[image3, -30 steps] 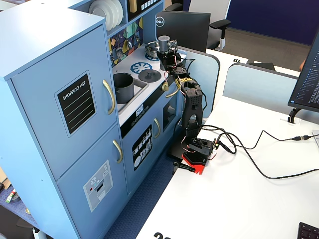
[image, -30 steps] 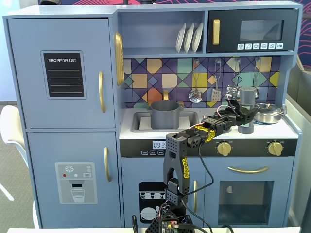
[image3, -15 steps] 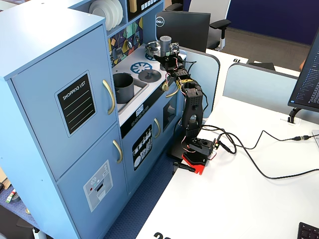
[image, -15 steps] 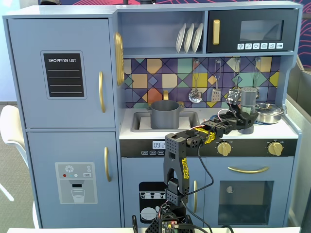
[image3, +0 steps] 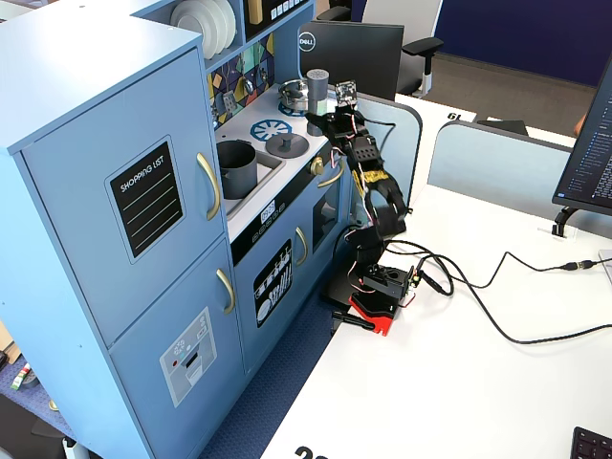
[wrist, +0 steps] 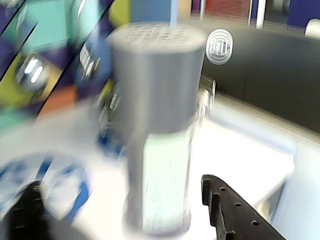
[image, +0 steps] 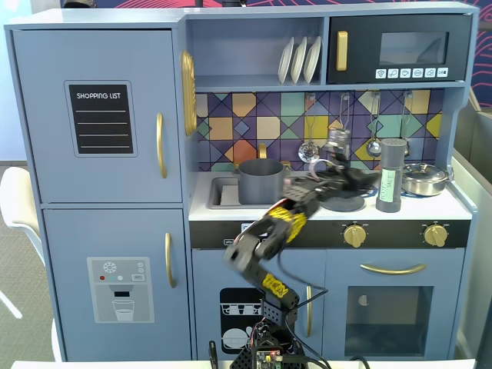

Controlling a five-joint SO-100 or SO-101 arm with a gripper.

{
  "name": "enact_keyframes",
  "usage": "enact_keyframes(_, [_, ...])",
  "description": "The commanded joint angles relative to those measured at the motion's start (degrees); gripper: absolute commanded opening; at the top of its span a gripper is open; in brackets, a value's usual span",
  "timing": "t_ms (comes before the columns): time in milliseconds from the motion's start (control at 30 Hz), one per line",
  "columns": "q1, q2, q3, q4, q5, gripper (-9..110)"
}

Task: Put salt in the gray recipient

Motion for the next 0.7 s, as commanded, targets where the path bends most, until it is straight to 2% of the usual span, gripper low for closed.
enact_keyframes(0, [-9.0,17.4,0.3,27.5,-3.2,17])
enact_keyframes(100, [-20.3,24.3,3.8,40.2,-4.7,4])
enact_keyframes(200, [-32.6,29.1,11.2,46.6,-1.8,0])
enact_keyframes(367, [-44.0,34.4,29.4,45.5,4.1,0])
enact_keyframes(467, [-48.3,38.8,38.4,43.9,4.3,0])
enact_keyframes(667, [-50.9,44.2,51.0,40.0,2.8,0])
